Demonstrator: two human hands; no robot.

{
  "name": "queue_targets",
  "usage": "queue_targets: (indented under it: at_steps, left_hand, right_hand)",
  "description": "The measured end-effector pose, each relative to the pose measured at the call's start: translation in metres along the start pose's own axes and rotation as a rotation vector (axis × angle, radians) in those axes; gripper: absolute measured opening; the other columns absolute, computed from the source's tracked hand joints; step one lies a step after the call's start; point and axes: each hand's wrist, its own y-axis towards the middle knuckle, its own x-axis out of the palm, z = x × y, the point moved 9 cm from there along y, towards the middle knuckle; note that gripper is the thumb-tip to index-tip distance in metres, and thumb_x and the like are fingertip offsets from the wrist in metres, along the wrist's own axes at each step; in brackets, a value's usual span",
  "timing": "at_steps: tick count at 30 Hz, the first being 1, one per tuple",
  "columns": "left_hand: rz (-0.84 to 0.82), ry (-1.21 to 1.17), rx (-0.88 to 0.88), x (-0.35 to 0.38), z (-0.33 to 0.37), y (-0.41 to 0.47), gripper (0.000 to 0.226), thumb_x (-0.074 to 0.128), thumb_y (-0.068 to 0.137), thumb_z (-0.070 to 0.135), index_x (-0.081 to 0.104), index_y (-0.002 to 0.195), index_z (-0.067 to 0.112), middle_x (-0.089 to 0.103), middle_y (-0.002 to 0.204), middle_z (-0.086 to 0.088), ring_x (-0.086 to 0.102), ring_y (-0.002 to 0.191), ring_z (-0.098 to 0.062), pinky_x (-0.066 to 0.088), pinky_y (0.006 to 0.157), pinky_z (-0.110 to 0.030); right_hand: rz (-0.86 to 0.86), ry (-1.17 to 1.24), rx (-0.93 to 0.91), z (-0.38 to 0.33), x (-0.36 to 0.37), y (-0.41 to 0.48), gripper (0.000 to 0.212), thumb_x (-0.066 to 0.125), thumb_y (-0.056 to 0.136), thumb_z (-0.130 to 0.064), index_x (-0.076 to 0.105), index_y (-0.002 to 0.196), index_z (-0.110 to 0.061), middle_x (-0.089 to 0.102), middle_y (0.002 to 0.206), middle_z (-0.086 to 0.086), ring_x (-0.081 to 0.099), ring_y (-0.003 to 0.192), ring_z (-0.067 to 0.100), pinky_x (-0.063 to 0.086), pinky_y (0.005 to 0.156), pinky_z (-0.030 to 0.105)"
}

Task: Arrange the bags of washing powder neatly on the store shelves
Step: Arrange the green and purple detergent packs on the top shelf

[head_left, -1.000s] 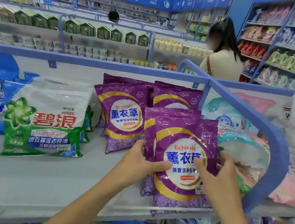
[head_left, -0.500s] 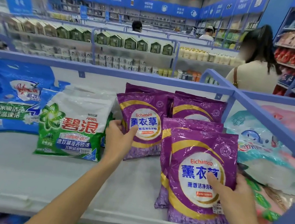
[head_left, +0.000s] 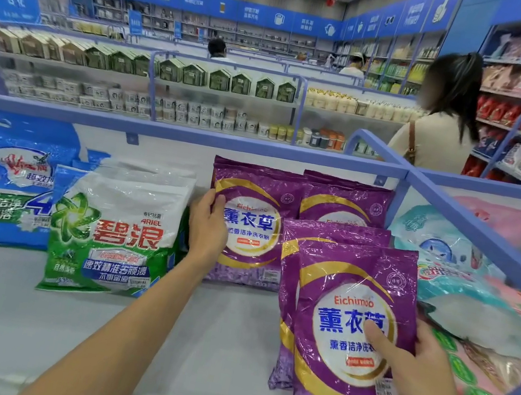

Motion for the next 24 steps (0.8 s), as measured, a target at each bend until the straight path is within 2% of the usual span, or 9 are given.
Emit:
queue_targets:
  at_steps: [3, 8, 11, 14, 16, 18, 21, 23, 24]
  left_hand:
    - [0.056, -0.035, 0.013, -0.006, 0.008, 0.008, 0.018, 0.044, 0.109, 0.025, 0.062, 0.110, 0.026, 0.071, 0.104, -0.002, 0.072, 0.091, -0.020, 0.062, 0.076, -0.038]
    - [0.085, -0.061, -0.022, -0.011, -0.004, 0.000, 0.018, 0.043, 0.110, 0.029, 0.058, 0.118, 0.025, 0.070, 0.102, 0.002, 0.071, 0.084, -0.011, 0.054, 0.057, -0.017]
    - [0.101, -0.049, -0.030, -0.014, -0.002, -0.005, 0.020, 0.044, 0.109, 0.034, 0.057, 0.121, 0.025, 0.072, 0.105, -0.001, 0.073, 0.085, -0.013, 0.056, 0.059, -0.020]
    - [0.074, 0.027, -0.045, -0.013, 0.007, -0.016, 0.024, 0.051, 0.104, 0.036, 0.047, 0.126, 0.028, 0.067, 0.114, 0.004, 0.071, 0.092, -0.009, 0.059, 0.068, -0.023]
    - [0.070, 0.226, 0.008, -0.015, 0.020, -0.043, 0.055, 0.058, 0.095, 0.047, 0.039, 0.141, 0.025, 0.054, 0.137, 0.002, 0.059, 0.123, -0.015, 0.055, 0.097, -0.037]
    - [-0.101, 0.397, 0.046, -0.003, 0.030, -0.089, 0.059, 0.060, 0.095, 0.051, 0.047, 0.143, 0.019, 0.046, 0.143, 0.001, 0.043, 0.133, -0.012, 0.038, 0.113, -0.040]
    - [-0.598, 0.162, -0.139, 0.035, 0.027, -0.164, 0.034, 0.061, 0.093, 0.053, 0.067, 0.116, 0.028, 0.071, 0.118, 0.011, 0.063, 0.106, 0.005, 0.049, 0.095, -0.030]
    - [-0.726, -0.004, -0.261, 0.046, 0.017, -0.185, 0.029, 0.062, 0.096, 0.043, 0.067, 0.119, 0.025, 0.076, 0.111, 0.009, 0.072, 0.100, -0.004, 0.057, 0.084, -0.028]
    - [-0.682, -0.035, -0.265, 0.043, 0.016, -0.183, 0.023, 0.061, 0.099, 0.035, 0.068, 0.116, 0.022, 0.078, 0.107, 0.008, 0.074, 0.095, -0.006, 0.059, 0.077, -0.025]
  right_hand:
    - [-0.008, 0.022, -0.003, 0.002, 0.000, 0.002, 0.054, 0.085, 0.070, -0.033, 0.066, 0.120, -0.028, 0.080, 0.096, -0.006, 0.078, 0.084, 0.019, 0.063, 0.079, 0.049]
    - [0.017, 0.102, -0.009, 0.005, 0.000, -0.001, 0.042, 0.083, 0.079, -0.018, 0.066, 0.117, -0.027, 0.080, 0.092, -0.006, 0.078, 0.078, 0.018, 0.061, 0.072, 0.042]
    - [0.019, 0.153, 0.016, 0.004, -0.001, -0.002, 0.037, 0.081, 0.081, -0.010, 0.068, 0.112, -0.026, 0.080, 0.089, -0.003, 0.078, 0.076, 0.019, 0.059, 0.070, 0.038]
    - [0.020, 0.175, 0.031, 0.003, -0.001, -0.002, 0.035, 0.081, 0.082, -0.008, 0.069, 0.110, -0.025, 0.081, 0.089, 0.000, 0.078, 0.076, 0.023, 0.060, 0.068, 0.038]
    - [0.023, 0.189, 0.030, 0.004, -0.002, -0.002, 0.034, 0.080, 0.082, -0.007, 0.069, 0.110, -0.024, 0.080, 0.089, 0.001, 0.078, 0.076, 0.024, 0.060, 0.066, 0.037]
    - [0.036, 0.213, 0.033, 0.005, -0.003, -0.003, 0.033, 0.080, 0.082, -0.005, 0.071, 0.109, -0.023, 0.080, 0.089, 0.004, 0.078, 0.076, 0.026, 0.061, 0.068, 0.039]
    - [0.047, 0.282, 0.051, 0.007, -0.003, -0.003, 0.033, 0.079, 0.081, -0.001, 0.073, 0.108, -0.018, 0.080, 0.092, 0.009, 0.078, 0.081, 0.032, 0.061, 0.077, 0.049]
    - [0.024, 0.350, 0.062, 0.005, 0.002, -0.004, 0.032, 0.077, 0.081, 0.001, 0.072, 0.108, -0.014, 0.080, 0.093, 0.012, 0.078, 0.082, 0.033, 0.063, 0.072, 0.048]
    - [0.009, 0.383, 0.063, 0.003, 0.006, -0.005, 0.030, 0.076, 0.081, 0.002, 0.072, 0.108, -0.012, 0.080, 0.093, 0.013, 0.078, 0.081, 0.032, 0.064, 0.066, 0.044]
